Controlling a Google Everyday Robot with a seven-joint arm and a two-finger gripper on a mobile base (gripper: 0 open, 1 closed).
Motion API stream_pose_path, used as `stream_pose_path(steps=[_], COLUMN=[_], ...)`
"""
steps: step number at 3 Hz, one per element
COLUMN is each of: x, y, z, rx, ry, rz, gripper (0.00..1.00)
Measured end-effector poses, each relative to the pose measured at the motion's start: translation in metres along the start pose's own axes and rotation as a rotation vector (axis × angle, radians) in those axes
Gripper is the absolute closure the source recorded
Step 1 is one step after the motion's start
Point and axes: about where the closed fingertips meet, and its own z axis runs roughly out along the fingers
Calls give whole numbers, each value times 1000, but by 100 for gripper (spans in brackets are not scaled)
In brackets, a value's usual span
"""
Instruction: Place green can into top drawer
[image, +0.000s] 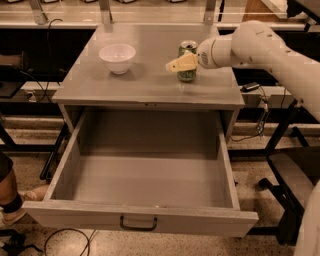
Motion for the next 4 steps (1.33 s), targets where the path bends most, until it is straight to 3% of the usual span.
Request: stream_pose_path(steps=[1, 2, 3, 4], x=[-2, -6, -11, -11], y=[-2, 3, 12, 19], z=[11, -2, -36, -127], rx=[11, 4, -27, -25], ry=[-25, -59, -105, -99], rz=[30, 42, 9, -115], gripper=[26, 57, 80, 100])
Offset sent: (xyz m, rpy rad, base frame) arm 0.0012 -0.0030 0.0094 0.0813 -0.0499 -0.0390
